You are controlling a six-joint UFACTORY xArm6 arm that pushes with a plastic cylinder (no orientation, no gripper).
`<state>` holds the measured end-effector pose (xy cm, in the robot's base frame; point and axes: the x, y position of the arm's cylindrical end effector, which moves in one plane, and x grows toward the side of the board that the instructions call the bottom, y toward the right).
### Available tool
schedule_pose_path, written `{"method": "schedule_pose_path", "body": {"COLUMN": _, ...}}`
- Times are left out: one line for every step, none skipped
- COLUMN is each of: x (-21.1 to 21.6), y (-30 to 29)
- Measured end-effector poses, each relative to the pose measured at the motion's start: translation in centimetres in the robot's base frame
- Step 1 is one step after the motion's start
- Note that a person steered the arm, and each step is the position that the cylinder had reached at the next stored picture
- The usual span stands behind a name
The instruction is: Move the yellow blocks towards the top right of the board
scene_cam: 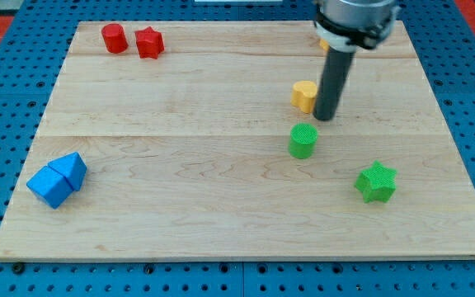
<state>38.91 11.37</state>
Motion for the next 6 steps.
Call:
{"method": "schedule_pose_path", "body": {"x": -5.2, "y": 0.0}}
{"method": "schedule_pose_path", "body": {"x": -0.9, "y": 0.0}}
{"method": "schedule_pose_path", "body": {"x": -0.6, "y": -0.8}}
{"method": "schedule_pose_path", "body": {"x": -3.0, "y": -6.1}}
{"method": "schedule_pose_path", "body": {"x": -8.1, "y": -4.1}}
{"method": "schedule_pose_path", "body": {"x": -9.9, "y": -3.6}}
